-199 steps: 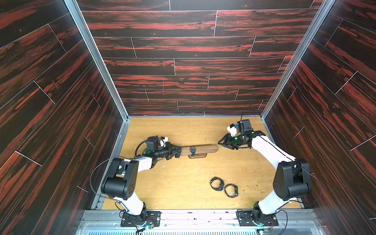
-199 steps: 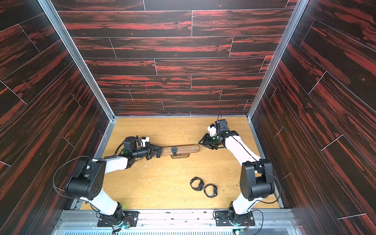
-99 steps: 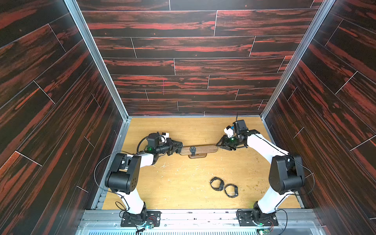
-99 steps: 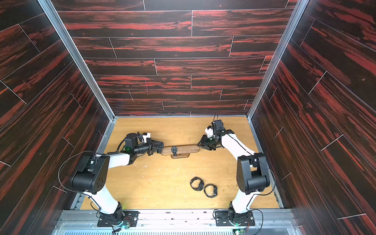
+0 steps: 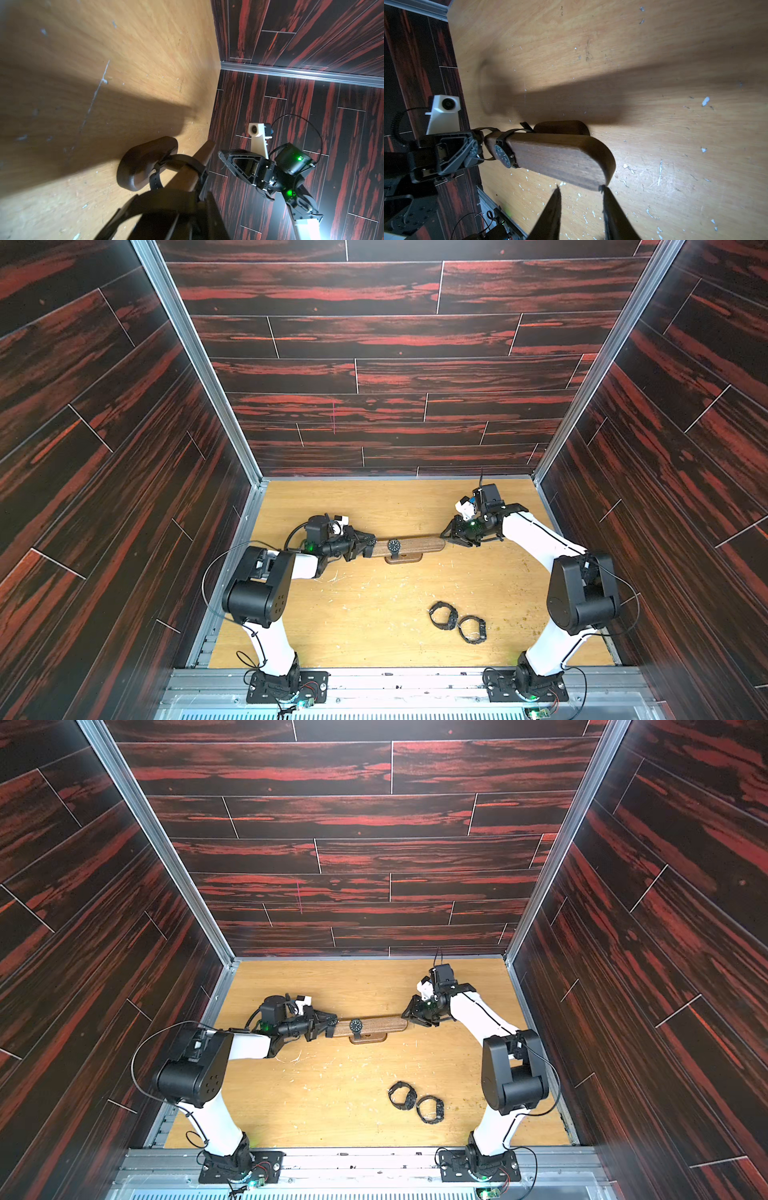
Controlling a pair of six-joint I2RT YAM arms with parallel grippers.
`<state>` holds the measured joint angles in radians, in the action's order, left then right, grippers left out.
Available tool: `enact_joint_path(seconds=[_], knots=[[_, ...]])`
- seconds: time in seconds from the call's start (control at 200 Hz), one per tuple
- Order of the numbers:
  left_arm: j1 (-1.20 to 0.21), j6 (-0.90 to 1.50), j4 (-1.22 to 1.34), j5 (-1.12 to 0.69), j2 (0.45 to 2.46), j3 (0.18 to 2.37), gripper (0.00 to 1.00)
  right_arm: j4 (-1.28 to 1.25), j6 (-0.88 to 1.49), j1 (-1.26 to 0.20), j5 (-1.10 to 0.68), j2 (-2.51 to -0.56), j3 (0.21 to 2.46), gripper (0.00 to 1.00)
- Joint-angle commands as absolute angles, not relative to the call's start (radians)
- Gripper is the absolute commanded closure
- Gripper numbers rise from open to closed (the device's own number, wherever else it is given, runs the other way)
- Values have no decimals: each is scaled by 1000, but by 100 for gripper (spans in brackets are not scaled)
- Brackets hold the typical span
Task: Place watch on stand
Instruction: Place the watch on the stand.
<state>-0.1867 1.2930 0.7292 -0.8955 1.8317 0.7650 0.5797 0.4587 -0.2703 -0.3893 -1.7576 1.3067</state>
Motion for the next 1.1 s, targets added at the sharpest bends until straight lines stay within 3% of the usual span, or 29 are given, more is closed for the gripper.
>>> enact_joint_path(seconds=[0.0,0.631,0.666,0.772,0.832,0.962,1.097], knots=[[-201,1301,784,-891,1836,767,100,597,454,-287,-393,-1780,1329,65],[-259,1350,854,-864,1881,790,98,582,467,-333,-393,-1780,1306,66],[-260,1351,855,-864,1882,790,94,580,468,-333,-391,-1778,1305,66],[-262,1351,851,-868,1876,789,66,580,468,-333,-391,-1779,1302,66],[-262,1344,837,-868,1870,788,56,581,466,-333,-385,-1778,1303,66],[-264,1287,740,-863,1833,791,44,581,462,-333,-382,-1778,1305,66],[-268,1129,472,-841,1765,825,35,580,459,-333,-382,-1779,1307,66]])
